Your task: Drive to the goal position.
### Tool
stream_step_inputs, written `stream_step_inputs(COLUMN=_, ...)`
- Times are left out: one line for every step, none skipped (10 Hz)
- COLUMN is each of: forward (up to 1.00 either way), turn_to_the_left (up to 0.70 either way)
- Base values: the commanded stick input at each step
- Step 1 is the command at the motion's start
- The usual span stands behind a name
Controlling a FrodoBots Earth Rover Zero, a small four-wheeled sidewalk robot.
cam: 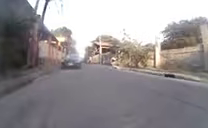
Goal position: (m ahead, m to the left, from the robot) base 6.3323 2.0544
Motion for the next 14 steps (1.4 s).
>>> stream_step_inputs(forward=1.00, turn_to_the_left=0.01)
stream_step_inputs(forward=1.00, turn_to_the_left=0.01)
stream_step_inputs(forward=1.00, turn_to_the_left=0.01)
stream_step_inputs(forward=1.00, turn_to_the_left=0.01)
stream_step_inputs(forward=1.00, turn_to_the_left=0.01)
stream_step_inputs(forward=1.00, turn_to_the_left=0.01)
stream_step_inputs(forward=1.00, turn_to_the_left=0.01)
stream_step_inputs(forward=1.00, turn_to_the_left=0.01)
stream_step_inputs(forward=1.00, turn_to_the_left=0.01)
stream_step_inputs(forward=1.00, turn_to_the_left=0.01)
stream_step_inputs(forward=1.00, turn_to_the_left=0.01)
stream_step_inputs(forward=1.00, turn_to_the_left=0.01)
stream_step_inputs(forward=1.00, turn_to_the_left=0.01)
stream_step_inputs(forward=1.00, turn_to_the_left=0.01)
